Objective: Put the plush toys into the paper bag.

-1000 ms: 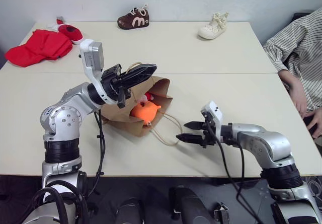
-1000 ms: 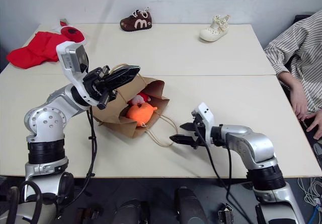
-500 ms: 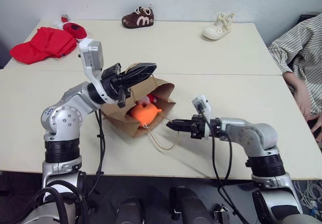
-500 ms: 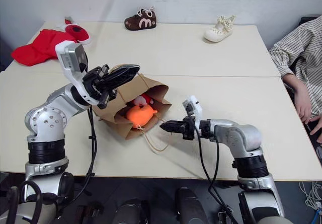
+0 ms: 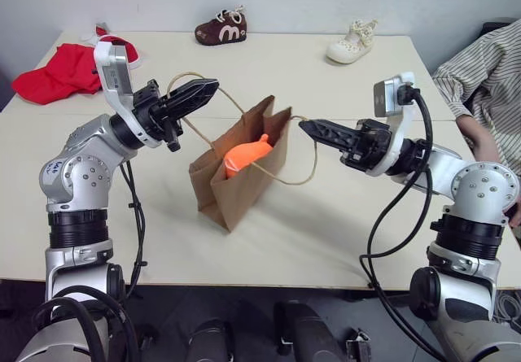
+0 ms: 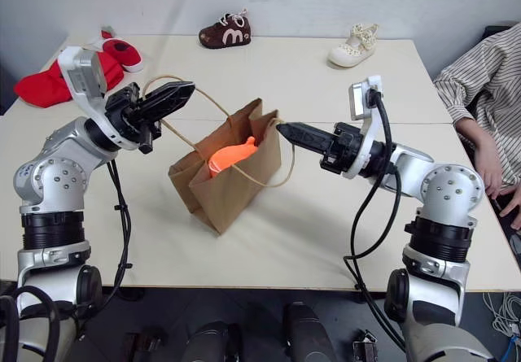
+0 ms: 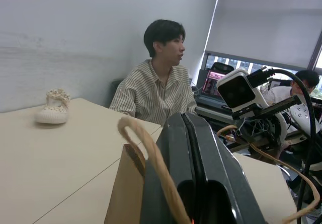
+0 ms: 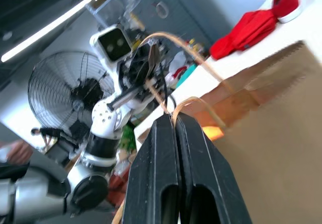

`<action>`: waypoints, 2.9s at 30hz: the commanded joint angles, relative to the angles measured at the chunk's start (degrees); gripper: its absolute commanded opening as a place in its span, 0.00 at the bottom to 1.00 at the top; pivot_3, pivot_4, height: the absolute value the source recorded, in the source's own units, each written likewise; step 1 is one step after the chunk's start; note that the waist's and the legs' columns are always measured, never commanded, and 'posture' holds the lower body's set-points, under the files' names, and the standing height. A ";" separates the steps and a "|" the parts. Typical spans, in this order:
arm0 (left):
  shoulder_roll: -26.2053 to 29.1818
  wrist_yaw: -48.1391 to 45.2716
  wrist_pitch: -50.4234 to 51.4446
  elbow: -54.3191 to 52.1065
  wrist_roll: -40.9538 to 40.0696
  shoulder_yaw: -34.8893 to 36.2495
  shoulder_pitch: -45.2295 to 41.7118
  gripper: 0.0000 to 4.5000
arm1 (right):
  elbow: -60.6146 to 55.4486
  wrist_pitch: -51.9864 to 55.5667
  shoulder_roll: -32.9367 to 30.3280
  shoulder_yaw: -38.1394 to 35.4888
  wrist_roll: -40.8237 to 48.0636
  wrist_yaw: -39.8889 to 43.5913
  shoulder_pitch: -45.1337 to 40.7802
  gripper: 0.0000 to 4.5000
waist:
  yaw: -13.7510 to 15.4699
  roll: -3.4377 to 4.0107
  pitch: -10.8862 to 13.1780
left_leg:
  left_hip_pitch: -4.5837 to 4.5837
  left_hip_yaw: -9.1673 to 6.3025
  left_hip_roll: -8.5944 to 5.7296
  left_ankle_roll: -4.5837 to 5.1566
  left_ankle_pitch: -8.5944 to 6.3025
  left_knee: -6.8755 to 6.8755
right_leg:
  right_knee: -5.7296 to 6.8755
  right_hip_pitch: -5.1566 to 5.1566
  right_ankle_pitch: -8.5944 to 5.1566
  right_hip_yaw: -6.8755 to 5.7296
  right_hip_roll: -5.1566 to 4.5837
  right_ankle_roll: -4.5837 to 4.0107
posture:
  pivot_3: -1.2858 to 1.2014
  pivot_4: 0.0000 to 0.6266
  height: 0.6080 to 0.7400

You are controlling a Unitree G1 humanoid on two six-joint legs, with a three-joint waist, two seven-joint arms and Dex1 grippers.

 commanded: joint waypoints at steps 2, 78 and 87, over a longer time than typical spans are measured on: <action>0.39 -1.19 -1.83 -0.10 2.75 -1.49 -0.25 0.00 | 1.48 -3.08 1.79 -0.12 -0.72 -3.18 0.63 0.00 | -0.04 0.00 0.00 | -0.01 0.00 0.00 0.01 -0.01 0.01 | -0.01 0.00 0.01 0.00 -0.01 0.02 | 0.52 0.24 1.00; 7.36 -9.48 3.23 -16.74 0.16 -6.11 17.99 0.01 | -14.31 -55.58 -15.79 18.30 -40.26 30.03 29.87 0.00 | 1.29 -0.03 0.01 | 0.05 0.05 -0.06 0.13 -0.09 0.15 | -0.01 0.07 0.05 -0.02 -0.06 0.06 | 0.52 0.24 1.00; 10.31 -31.88 -11.28 1.25 11.88 -16.05 8.77 0.01 | -12.21 -61.76 -25.42 2.53 -39.40 32.63 41.51 0.00 | 1.42 -0.04 0.01 | 0.16 0.15 -0.12 0.13 -0.11 0.20 | -0.02 0.16 0.07 0.09 0.13 0.08 | 0.52 0.24 1.00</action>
